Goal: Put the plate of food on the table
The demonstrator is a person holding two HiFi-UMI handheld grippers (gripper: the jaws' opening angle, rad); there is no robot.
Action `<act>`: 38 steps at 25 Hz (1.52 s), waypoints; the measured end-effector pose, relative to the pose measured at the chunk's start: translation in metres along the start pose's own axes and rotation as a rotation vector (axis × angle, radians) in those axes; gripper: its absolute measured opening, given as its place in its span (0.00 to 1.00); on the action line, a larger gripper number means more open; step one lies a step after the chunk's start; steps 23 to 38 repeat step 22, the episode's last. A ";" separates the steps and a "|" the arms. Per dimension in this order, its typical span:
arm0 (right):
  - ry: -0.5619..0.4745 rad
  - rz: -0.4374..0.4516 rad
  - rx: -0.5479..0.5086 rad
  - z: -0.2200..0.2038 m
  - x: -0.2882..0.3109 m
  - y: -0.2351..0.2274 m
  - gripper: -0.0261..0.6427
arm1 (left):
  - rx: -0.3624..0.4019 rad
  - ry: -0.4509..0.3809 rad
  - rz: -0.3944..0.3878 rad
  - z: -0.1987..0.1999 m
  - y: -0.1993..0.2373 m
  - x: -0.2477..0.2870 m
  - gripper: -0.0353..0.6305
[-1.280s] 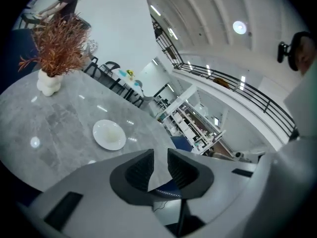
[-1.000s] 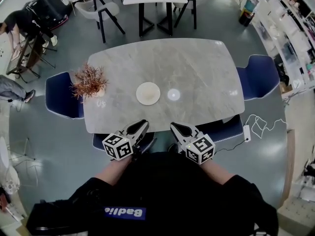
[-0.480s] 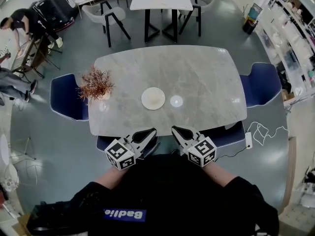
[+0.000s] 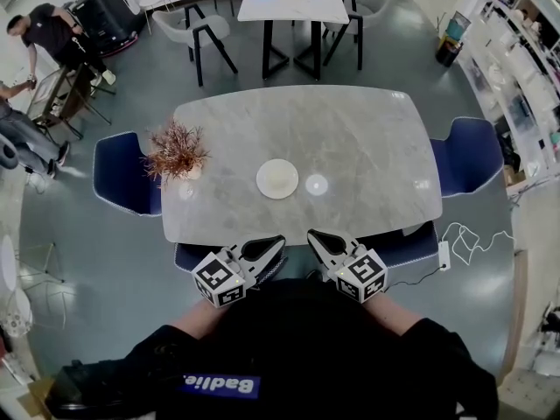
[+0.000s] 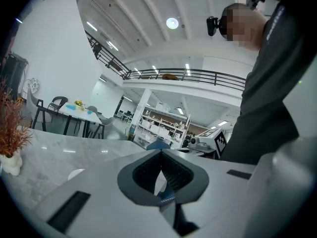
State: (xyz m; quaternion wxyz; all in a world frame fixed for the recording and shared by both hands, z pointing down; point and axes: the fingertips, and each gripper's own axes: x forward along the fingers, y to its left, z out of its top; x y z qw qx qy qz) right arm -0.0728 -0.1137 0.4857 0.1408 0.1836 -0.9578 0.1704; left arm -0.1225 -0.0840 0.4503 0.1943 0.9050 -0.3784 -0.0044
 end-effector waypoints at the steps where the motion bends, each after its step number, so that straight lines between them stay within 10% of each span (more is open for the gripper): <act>1: 0.002 0.001 -0.001 0.000 0.001 0.001 0.05 | 0.000 0.000 0.000 0.001 0.000 -0.001 0.07; 38: 0.002 0.005 0.007 0.001 -0.002 0.003 0.06 | 0.015 0.022 0.002 -0.002 -0.002 0.000 0.07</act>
